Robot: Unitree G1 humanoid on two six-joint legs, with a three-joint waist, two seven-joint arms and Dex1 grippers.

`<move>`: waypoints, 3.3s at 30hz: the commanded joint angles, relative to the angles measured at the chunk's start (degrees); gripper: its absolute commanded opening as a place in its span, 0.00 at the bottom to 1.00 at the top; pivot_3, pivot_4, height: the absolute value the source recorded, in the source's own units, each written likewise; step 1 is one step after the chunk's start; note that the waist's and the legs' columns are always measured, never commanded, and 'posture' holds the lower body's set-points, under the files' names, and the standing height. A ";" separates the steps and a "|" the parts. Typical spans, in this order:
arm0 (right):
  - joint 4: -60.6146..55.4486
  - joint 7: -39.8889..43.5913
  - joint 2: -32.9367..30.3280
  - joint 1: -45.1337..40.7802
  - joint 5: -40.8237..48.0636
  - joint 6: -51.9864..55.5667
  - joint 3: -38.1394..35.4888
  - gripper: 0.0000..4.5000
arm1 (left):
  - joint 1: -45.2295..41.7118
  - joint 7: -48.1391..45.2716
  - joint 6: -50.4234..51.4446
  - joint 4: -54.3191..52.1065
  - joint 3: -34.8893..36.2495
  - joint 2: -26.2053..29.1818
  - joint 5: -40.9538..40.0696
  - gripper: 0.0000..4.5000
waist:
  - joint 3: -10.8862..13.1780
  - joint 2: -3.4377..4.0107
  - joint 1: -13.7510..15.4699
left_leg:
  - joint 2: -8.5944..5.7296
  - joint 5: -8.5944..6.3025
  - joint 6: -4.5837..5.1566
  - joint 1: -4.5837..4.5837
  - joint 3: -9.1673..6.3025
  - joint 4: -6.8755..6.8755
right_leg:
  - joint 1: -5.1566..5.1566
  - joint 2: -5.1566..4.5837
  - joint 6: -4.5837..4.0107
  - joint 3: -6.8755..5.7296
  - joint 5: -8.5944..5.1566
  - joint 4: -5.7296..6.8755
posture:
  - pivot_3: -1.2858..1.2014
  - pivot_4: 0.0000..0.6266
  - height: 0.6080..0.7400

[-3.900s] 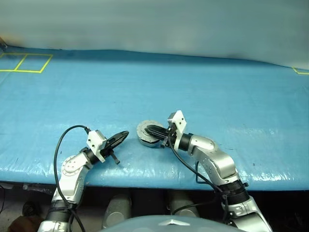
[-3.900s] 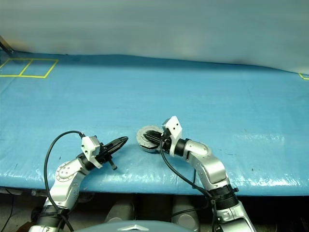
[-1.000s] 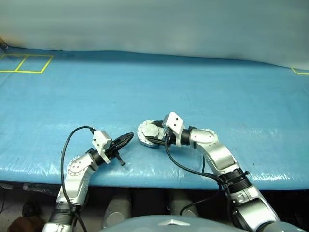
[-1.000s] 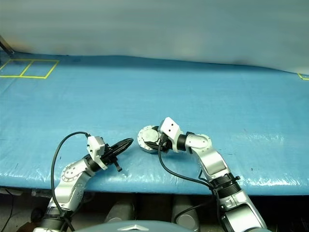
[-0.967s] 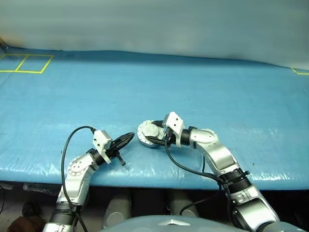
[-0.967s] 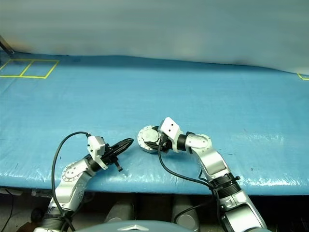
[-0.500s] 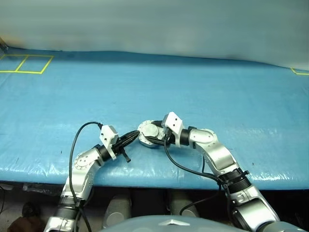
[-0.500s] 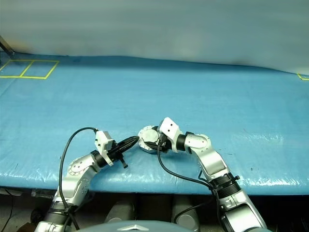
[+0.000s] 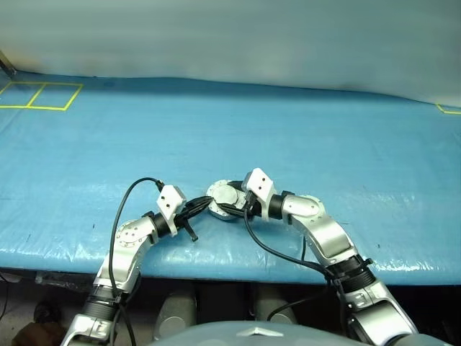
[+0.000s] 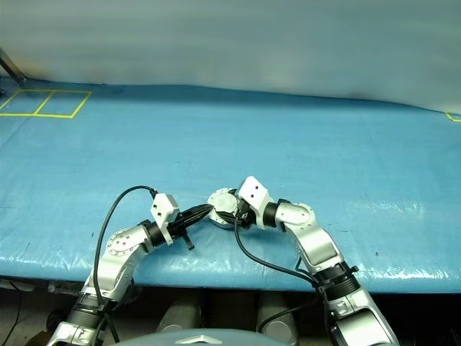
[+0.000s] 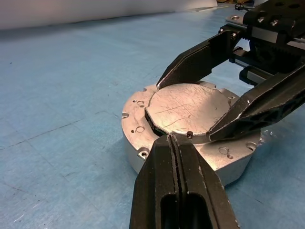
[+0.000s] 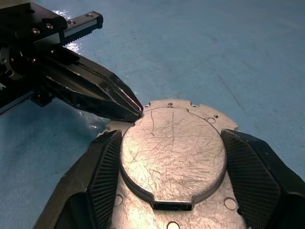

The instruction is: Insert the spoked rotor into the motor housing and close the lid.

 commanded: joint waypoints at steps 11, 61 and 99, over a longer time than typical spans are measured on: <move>-14.17 -14.82 8.15 2.76 18.35 26.04 -19.50 1.00 | 1.99 -0.42 -0.46 -0.04 -1.09 -0.25 0.45 0.00 | 0.03 0.04 0.63 | -0.02 -0.01 0.00 -0.14 -0.06 -0.04 | -0.11 -0.01 0.00 -0.01 0.00 -0.06 | 0.52 0.24 1.00; -2.44 -30.31 18.83 6.87 46.98 45.84 -33.24 0.27 | 2.23 1.61 -1.82 0.74 0.76 -1.62 -1.22 0.00 | 0.04 0.38 -0.08 | -0.01 -0.01 0.01 -0.24 -0.03 -0.13 | -0.24 -0.02 -0.02 -0.02 -0.04 -0.12 | 0.52 0.24 1.00; -4.83 -39.84 24.73 -0.36 75.06 39.49 -38.75 0.27 | 3.31 7.31 23.71 -8.96 19.12 -17.76 -42.33 0.89 | 0.44 0.41 -0.76 | -0.01 -0.01 0.07 -1.13 -0.04 -0.07 | -1.05 0.01 0.03 -0.04 0.01 -0.13 | 0.52 0.24 1.00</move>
